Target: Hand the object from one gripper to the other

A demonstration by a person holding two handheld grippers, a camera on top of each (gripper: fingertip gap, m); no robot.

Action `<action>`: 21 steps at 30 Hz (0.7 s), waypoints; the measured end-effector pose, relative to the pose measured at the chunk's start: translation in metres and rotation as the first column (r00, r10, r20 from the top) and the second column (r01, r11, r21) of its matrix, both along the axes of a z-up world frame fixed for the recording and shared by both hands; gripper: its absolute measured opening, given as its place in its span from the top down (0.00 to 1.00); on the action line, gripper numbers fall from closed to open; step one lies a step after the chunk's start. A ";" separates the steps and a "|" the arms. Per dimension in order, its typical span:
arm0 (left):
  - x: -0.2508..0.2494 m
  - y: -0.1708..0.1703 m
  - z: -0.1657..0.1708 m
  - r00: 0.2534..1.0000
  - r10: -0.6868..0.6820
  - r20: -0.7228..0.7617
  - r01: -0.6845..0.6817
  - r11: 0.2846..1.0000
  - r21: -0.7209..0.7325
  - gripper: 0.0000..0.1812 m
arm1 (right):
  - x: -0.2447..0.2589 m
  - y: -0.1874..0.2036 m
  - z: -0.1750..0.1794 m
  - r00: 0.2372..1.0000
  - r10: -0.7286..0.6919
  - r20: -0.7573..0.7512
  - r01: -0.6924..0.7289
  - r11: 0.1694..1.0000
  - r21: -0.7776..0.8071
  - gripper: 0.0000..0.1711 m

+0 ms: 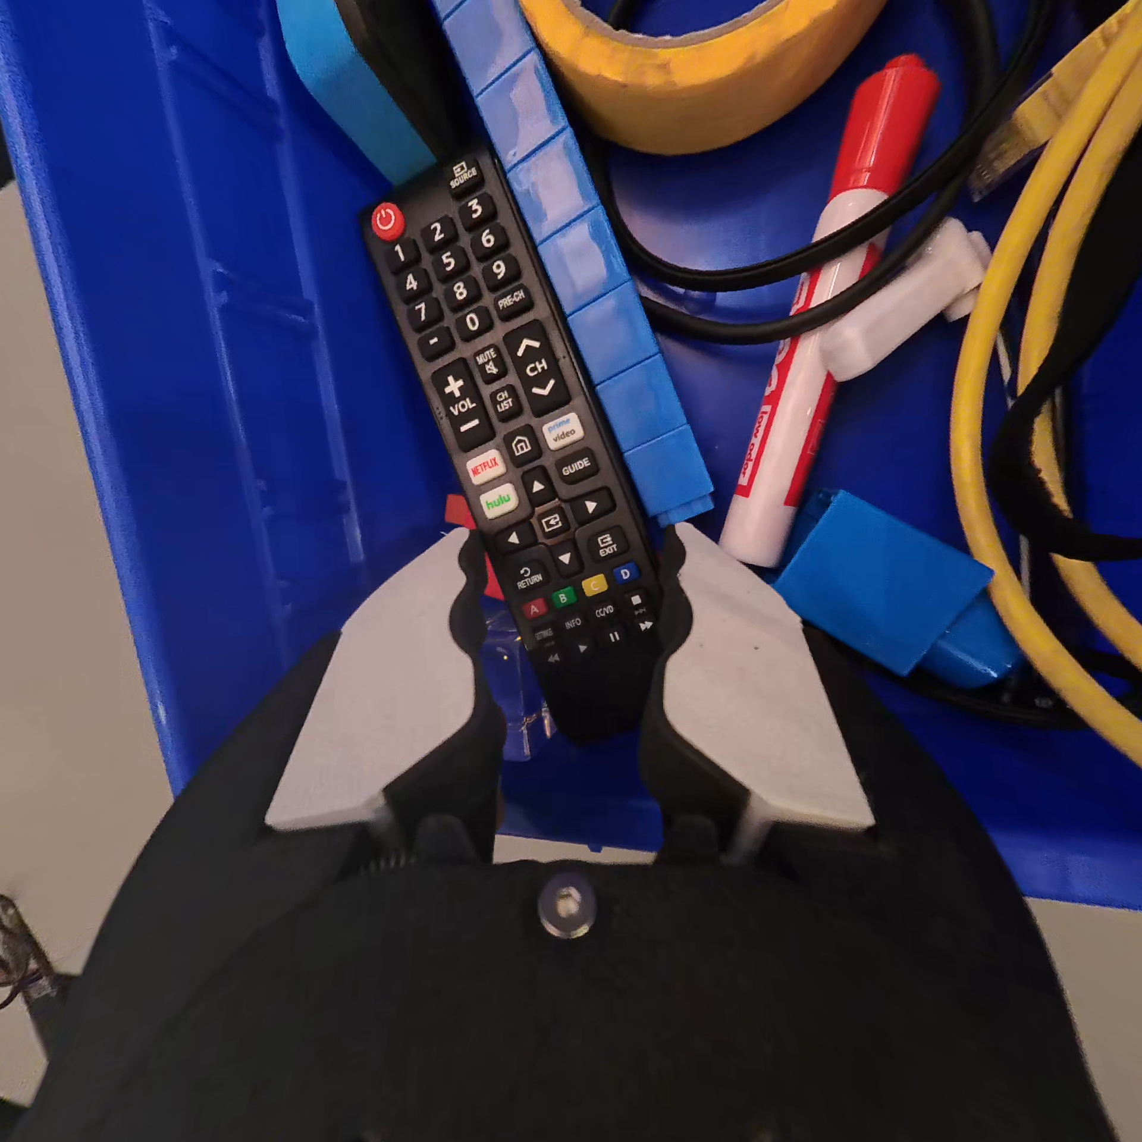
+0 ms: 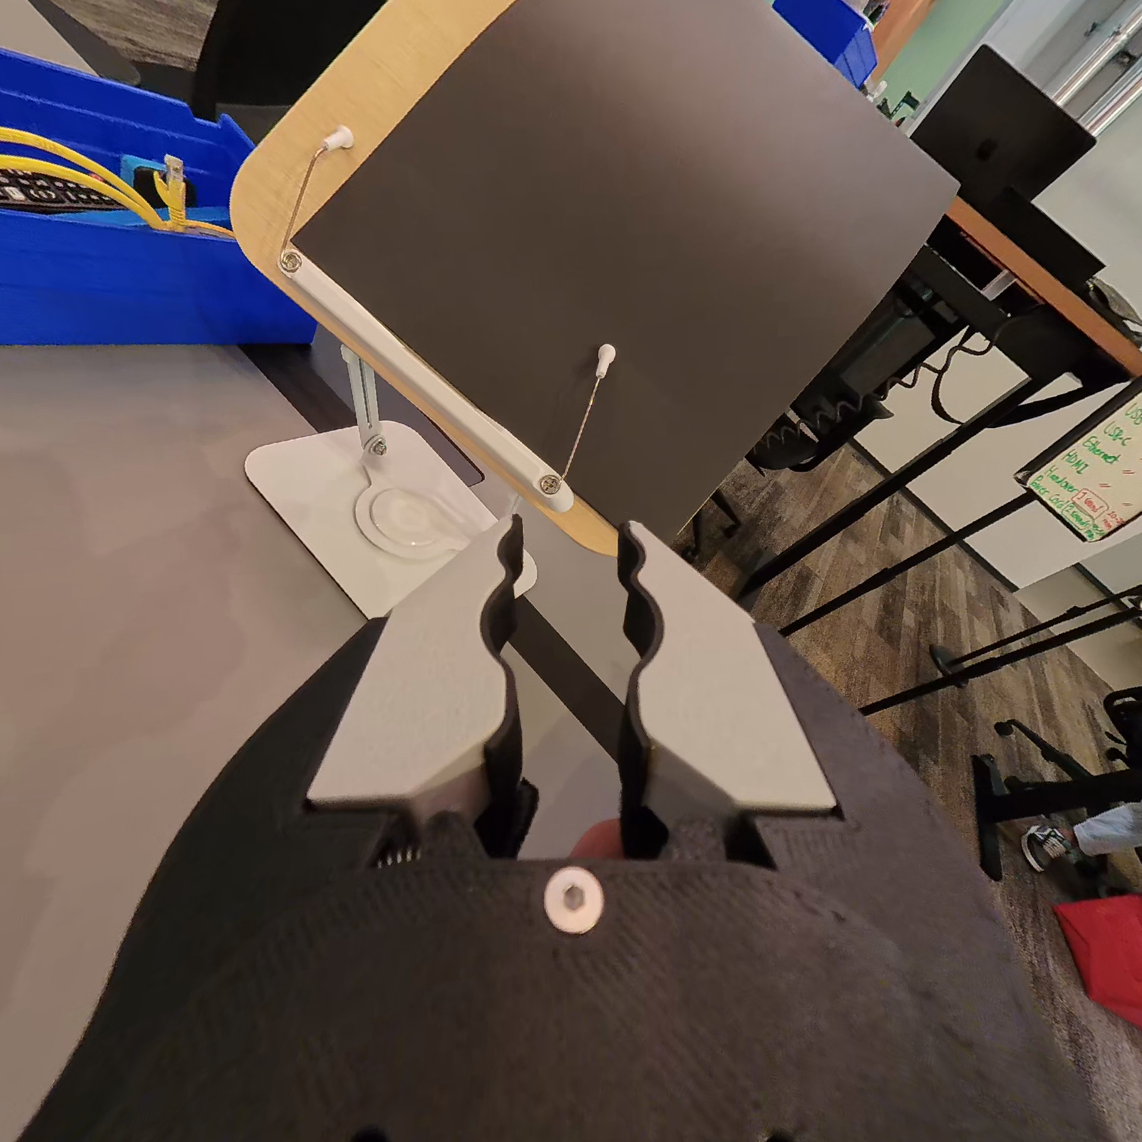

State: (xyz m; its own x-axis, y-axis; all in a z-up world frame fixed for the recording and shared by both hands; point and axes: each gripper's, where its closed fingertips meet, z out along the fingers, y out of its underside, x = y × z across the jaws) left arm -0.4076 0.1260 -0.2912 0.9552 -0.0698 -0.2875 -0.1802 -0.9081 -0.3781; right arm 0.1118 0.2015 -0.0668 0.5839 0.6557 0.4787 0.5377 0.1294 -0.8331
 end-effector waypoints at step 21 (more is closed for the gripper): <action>0.114 0.003 0.172 0.876 -0.475 0.079 0.351 0.743 0.570 0.71 | -0.050 -0.049 0.028 0.952 0.275 -0.135 -0.267 0.961 0.073 0.84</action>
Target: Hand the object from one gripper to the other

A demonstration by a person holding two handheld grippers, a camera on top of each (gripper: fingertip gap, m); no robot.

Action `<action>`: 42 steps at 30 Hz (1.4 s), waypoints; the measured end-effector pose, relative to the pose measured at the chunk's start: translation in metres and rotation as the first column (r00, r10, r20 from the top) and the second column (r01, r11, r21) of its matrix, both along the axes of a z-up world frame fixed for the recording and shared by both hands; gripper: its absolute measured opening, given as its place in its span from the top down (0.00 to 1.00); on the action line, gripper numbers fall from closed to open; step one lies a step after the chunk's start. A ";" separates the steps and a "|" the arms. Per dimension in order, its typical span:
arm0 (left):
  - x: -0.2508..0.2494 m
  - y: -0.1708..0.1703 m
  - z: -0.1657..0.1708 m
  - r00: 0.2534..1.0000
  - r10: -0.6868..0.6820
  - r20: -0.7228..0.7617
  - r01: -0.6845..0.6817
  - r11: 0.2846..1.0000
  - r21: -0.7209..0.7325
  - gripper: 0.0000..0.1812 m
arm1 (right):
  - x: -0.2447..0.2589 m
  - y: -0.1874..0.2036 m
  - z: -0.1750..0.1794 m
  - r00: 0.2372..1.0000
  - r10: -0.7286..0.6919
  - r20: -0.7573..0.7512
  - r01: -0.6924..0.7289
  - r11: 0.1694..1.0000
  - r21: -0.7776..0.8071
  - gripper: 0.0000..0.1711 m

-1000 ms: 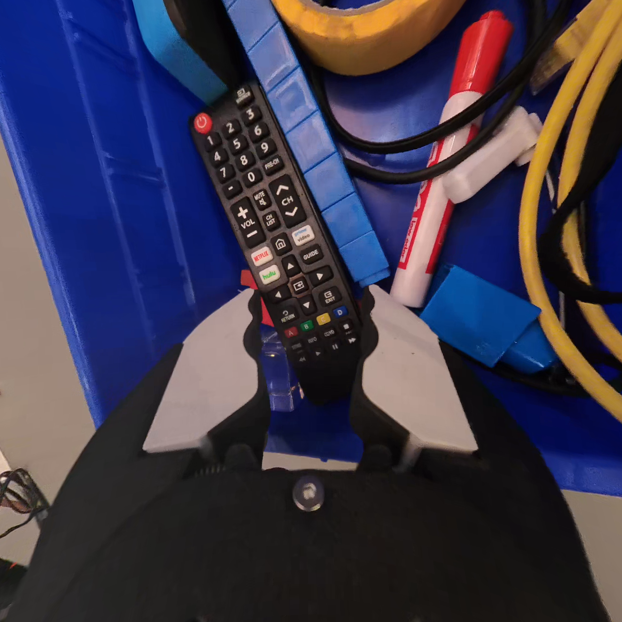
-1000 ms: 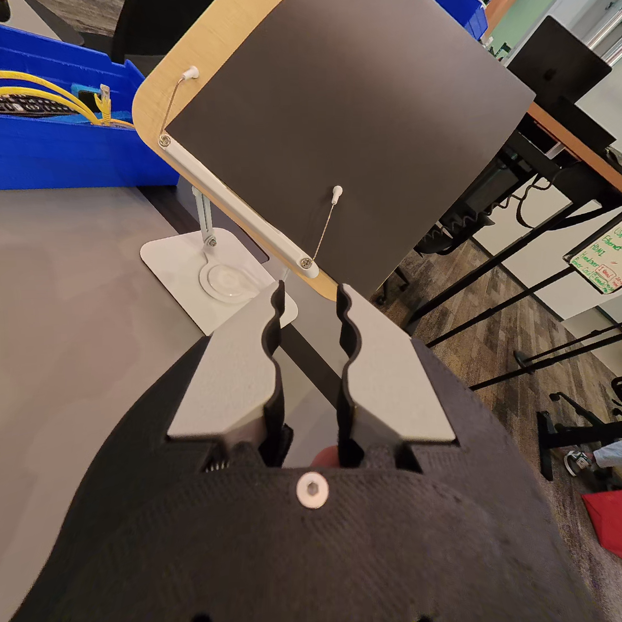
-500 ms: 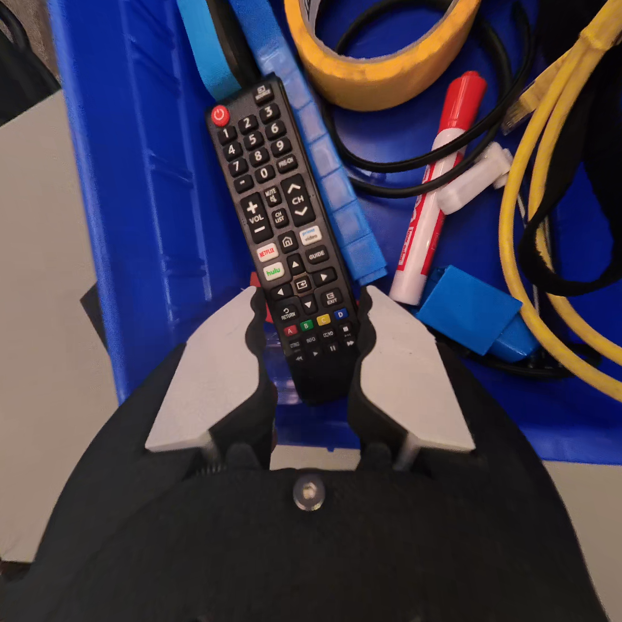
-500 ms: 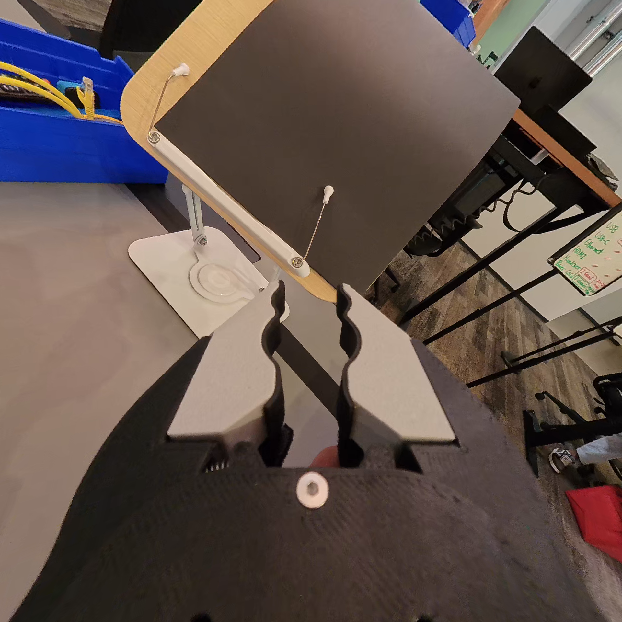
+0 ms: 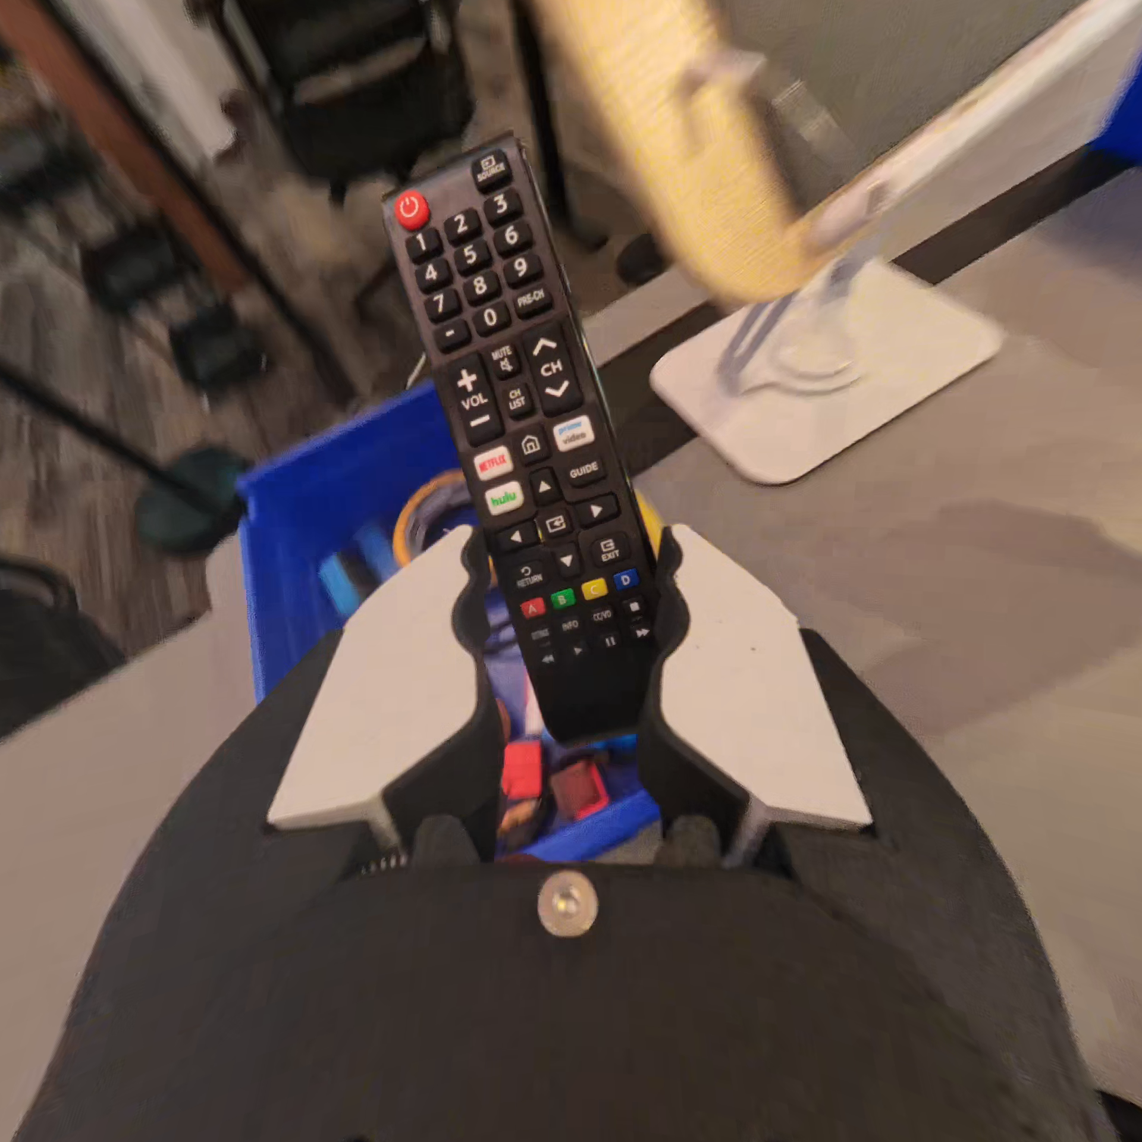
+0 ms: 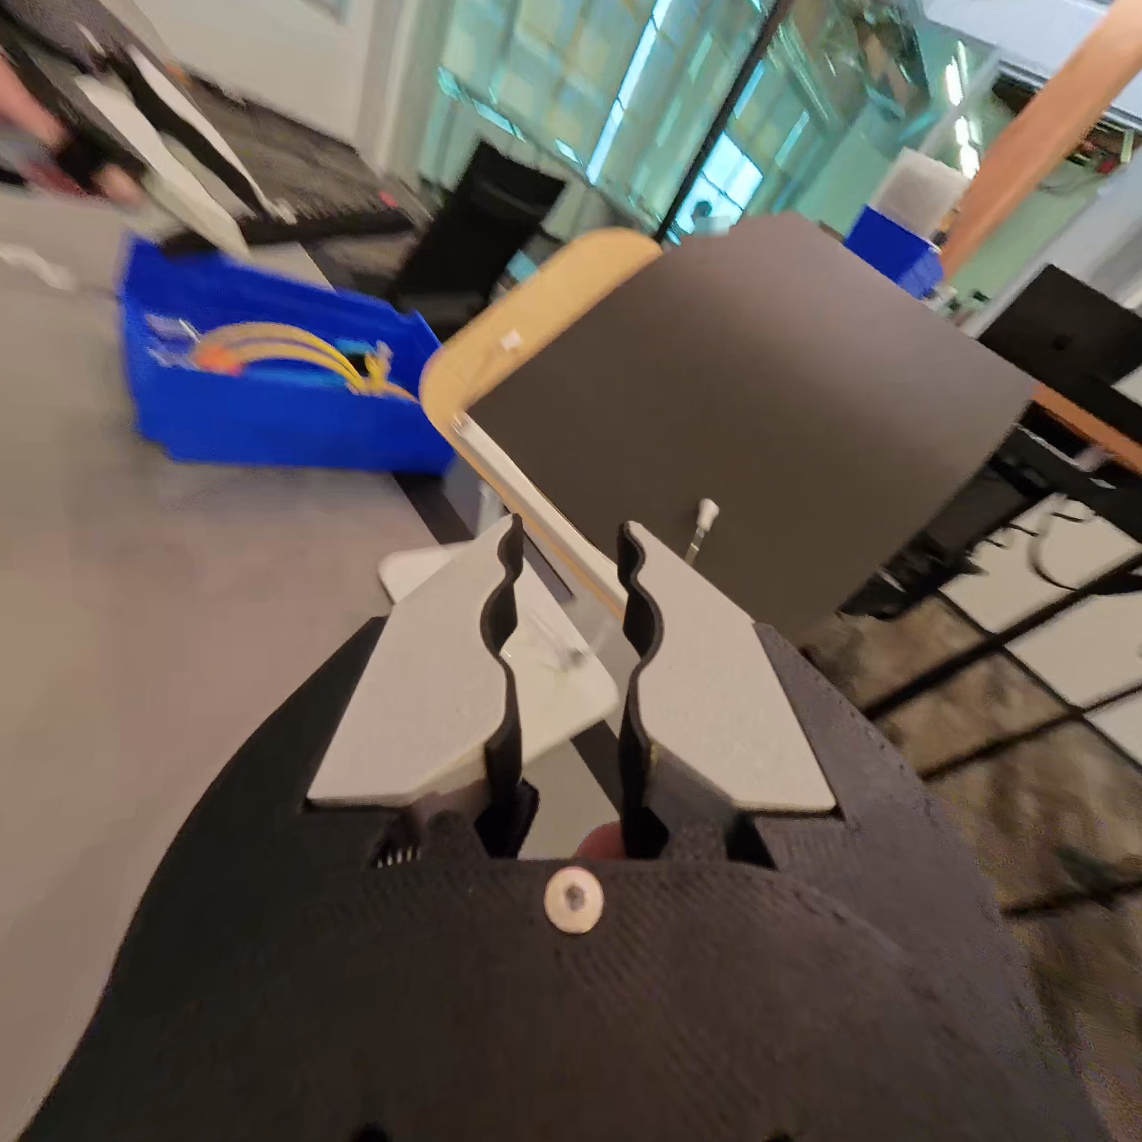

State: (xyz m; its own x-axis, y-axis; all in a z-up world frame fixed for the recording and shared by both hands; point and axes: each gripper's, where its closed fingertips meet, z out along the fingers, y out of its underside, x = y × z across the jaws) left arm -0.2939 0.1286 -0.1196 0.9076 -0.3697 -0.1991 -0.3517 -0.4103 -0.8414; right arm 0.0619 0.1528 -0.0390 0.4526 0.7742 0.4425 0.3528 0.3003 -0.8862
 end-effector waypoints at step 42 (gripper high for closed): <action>0.252 -0.011 0.044 0.754 -0.254 -0.605 0.558 0.735 0.387 0.57 | -0.023 -0.034 -0.011 0.746 0.434 -0.504 -0.624 0.720 -0.305 0.87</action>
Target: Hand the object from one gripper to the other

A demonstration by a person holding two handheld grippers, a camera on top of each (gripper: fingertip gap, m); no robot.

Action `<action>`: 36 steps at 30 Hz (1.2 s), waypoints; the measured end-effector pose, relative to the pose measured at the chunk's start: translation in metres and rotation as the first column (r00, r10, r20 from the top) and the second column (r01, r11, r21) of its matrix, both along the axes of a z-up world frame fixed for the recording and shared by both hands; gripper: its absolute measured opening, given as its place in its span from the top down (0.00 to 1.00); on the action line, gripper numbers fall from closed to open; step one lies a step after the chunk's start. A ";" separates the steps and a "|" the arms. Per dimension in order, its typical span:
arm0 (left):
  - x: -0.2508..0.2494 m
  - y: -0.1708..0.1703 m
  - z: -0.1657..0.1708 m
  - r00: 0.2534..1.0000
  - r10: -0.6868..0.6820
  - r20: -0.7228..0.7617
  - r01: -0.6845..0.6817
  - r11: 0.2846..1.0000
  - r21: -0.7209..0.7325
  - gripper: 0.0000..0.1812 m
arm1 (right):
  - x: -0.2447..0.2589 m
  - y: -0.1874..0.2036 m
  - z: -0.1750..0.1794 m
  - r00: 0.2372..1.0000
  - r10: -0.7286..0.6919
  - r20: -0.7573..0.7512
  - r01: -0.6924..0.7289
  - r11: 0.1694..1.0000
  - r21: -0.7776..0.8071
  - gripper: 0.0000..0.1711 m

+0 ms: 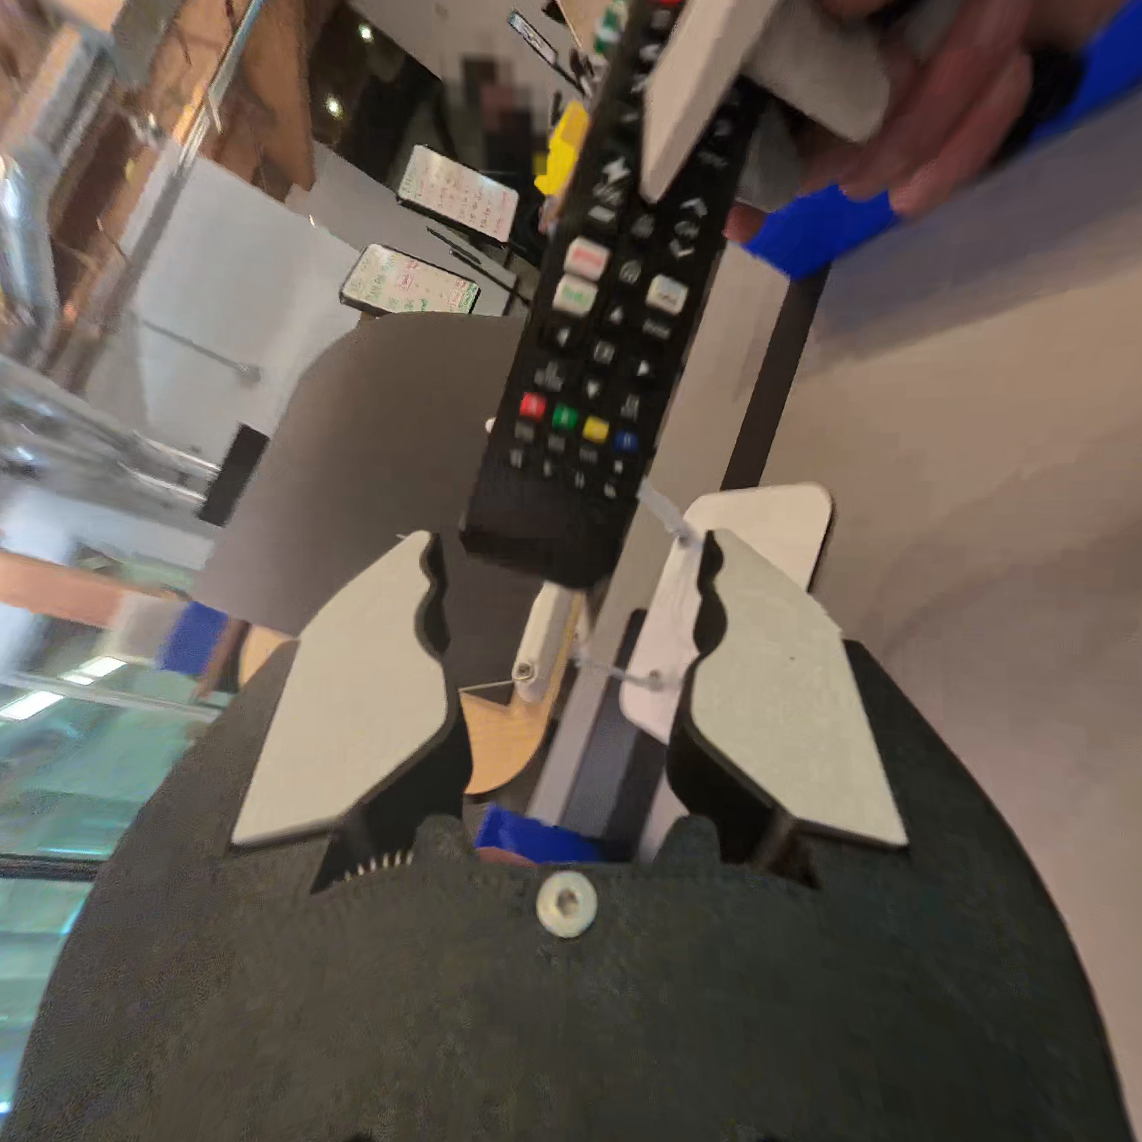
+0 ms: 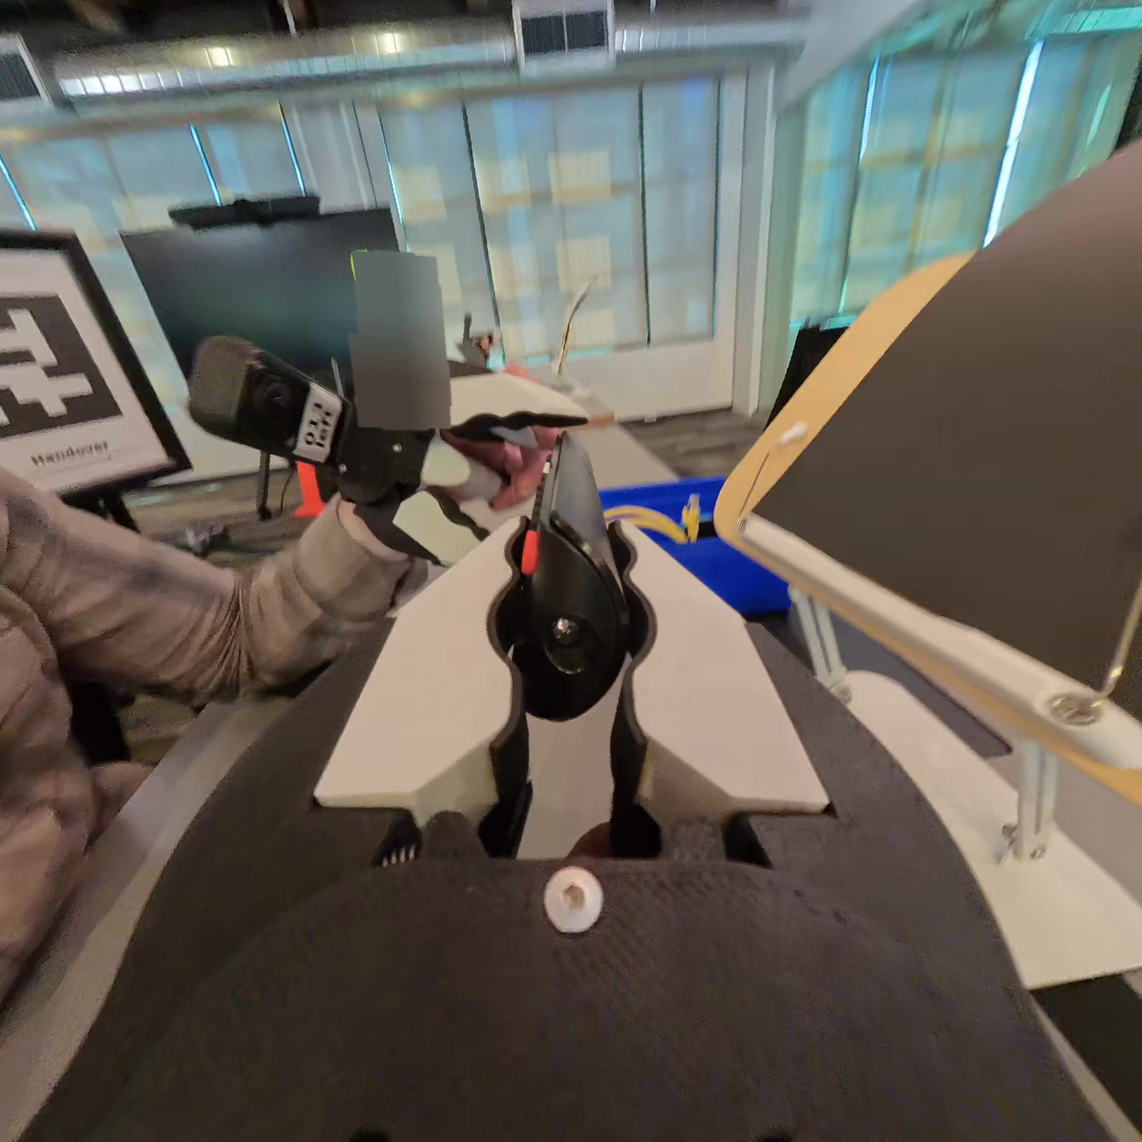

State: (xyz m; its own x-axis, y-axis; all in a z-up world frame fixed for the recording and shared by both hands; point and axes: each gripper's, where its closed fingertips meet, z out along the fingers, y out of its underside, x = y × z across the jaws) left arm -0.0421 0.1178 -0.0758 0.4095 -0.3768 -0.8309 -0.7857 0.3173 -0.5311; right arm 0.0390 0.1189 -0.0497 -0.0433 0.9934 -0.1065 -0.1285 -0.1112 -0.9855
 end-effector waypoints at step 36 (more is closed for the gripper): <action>0.030 -0.032 0.032 0.750 -0.277 0.600 0.446 0.883 -0.149 0.86 | -0.003 -0.024 0.007 0.996 -0.030 -0.084 0.052 0.961 0.271 0.85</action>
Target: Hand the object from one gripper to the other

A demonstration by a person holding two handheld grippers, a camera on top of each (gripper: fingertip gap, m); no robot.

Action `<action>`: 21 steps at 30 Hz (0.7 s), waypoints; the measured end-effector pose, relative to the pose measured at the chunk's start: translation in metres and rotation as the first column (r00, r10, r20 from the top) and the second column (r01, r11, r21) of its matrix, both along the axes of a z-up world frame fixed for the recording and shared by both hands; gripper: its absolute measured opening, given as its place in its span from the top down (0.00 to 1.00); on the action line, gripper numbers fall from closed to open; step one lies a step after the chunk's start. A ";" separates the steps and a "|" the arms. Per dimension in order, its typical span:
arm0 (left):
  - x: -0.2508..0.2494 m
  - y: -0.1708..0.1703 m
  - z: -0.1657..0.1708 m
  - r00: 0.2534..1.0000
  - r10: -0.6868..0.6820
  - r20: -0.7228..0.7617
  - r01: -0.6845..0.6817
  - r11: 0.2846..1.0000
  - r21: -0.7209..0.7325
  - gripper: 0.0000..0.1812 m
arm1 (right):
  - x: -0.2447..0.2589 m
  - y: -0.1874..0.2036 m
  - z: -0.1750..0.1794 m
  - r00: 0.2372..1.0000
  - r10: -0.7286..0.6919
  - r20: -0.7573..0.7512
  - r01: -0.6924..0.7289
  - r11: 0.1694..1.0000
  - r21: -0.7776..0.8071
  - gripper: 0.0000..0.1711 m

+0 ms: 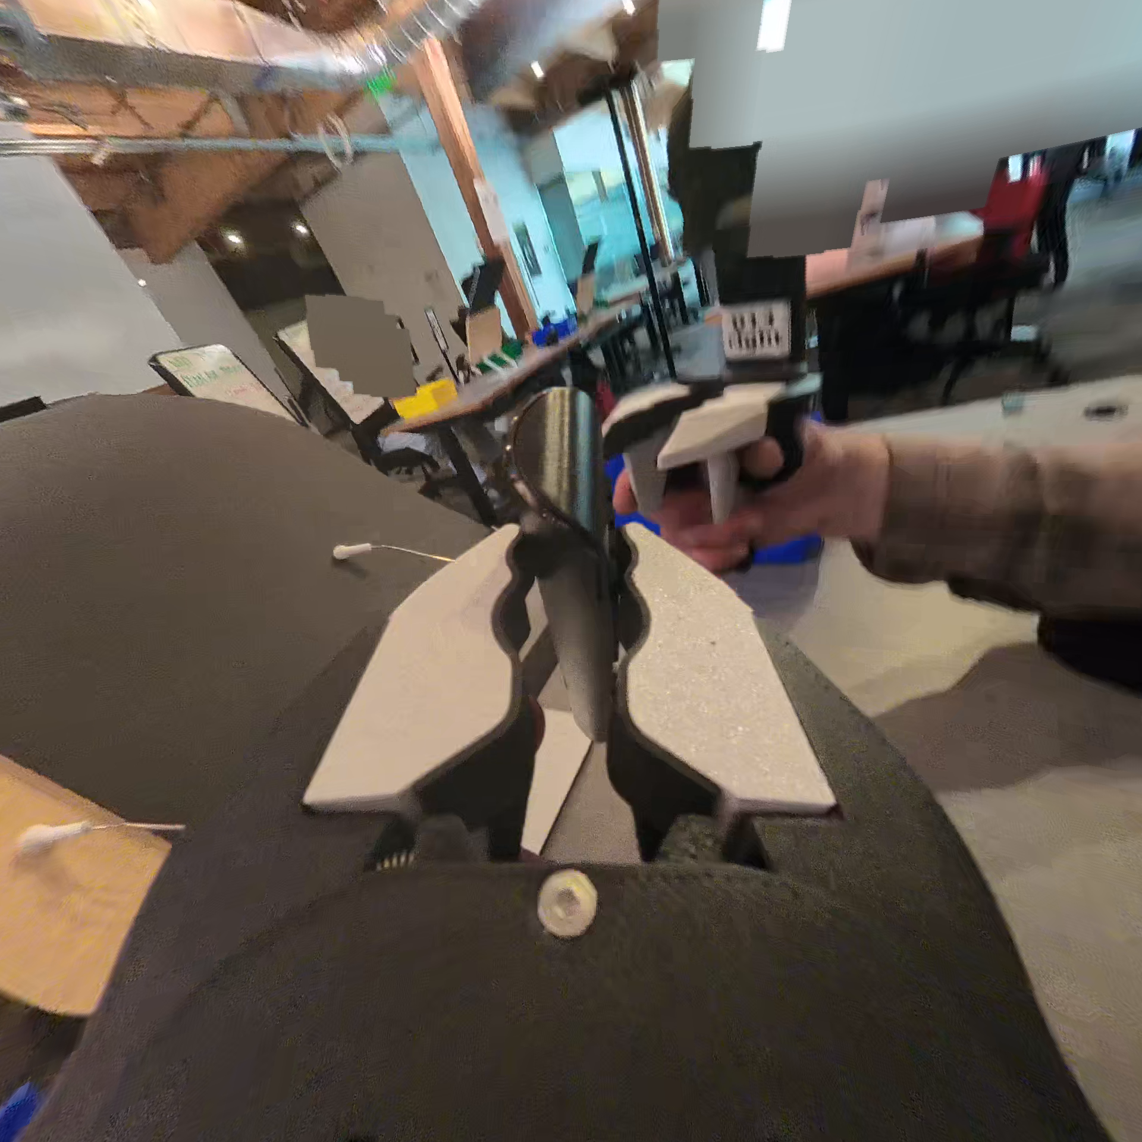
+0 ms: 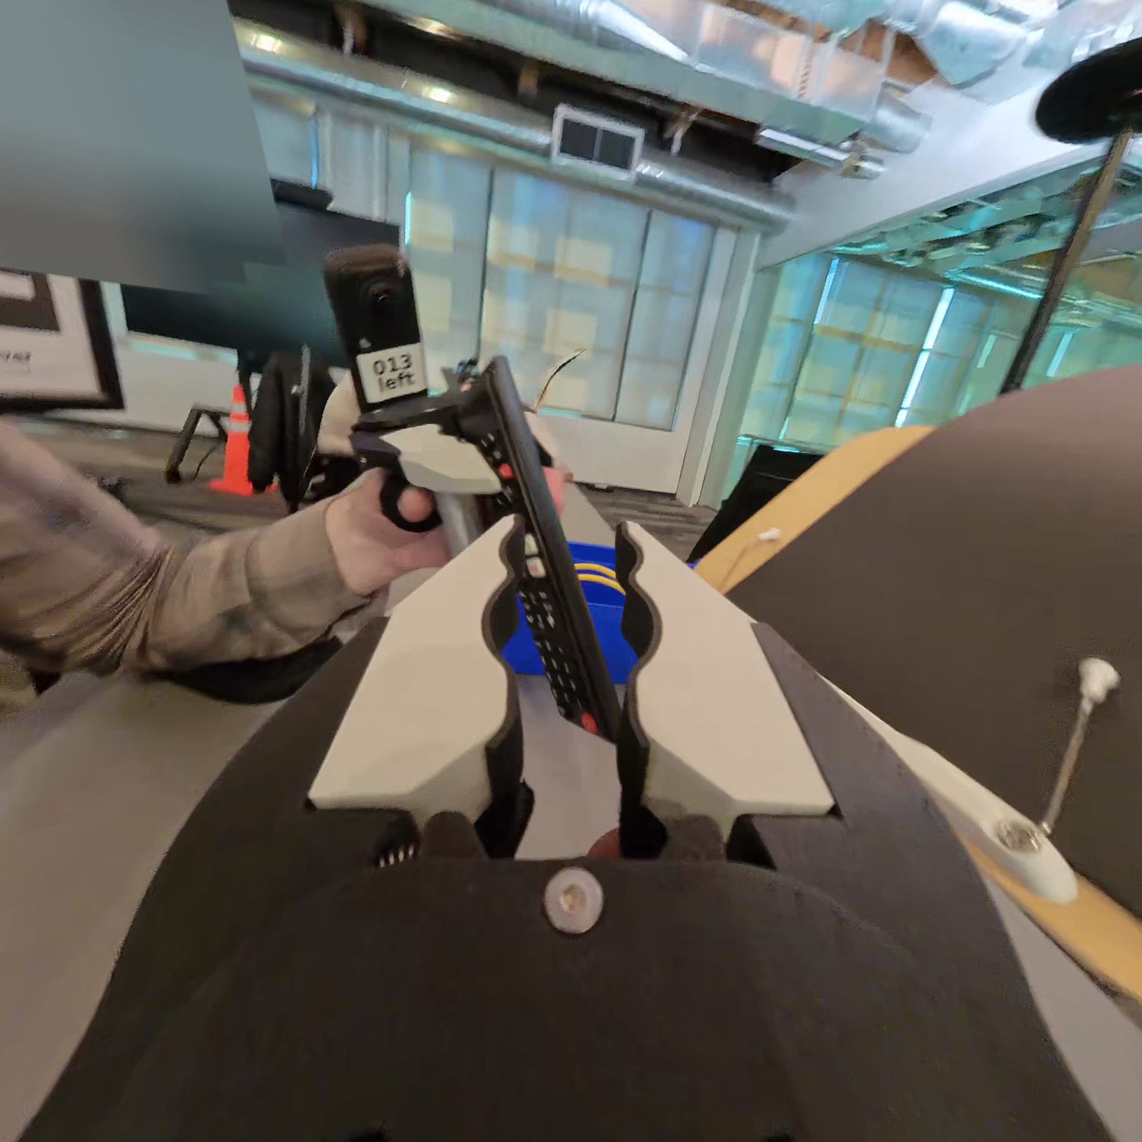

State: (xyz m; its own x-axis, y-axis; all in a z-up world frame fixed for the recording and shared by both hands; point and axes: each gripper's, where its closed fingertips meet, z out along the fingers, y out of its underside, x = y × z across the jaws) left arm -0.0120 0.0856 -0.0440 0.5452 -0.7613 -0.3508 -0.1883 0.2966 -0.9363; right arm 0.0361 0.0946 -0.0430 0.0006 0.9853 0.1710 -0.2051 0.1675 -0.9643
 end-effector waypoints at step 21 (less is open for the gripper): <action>0.043 -0.029 -0.051 0.931 -0.124 -0.344 0.127 0.992 -0.012 0.86 | -0.035 -0.064 -0.022 0.969 0.113 0.218 -0.154 0.972 0.178 0.89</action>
State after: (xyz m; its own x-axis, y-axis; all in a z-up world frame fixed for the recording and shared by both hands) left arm 0.0309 0.0561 -0.0946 0.2903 -0.8111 -0.5078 -0.4585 0.3479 -0.8178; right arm 0.0013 0.0306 -0.0646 -0.1837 0.9224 0.3398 -0.0397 0.3385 -0.9401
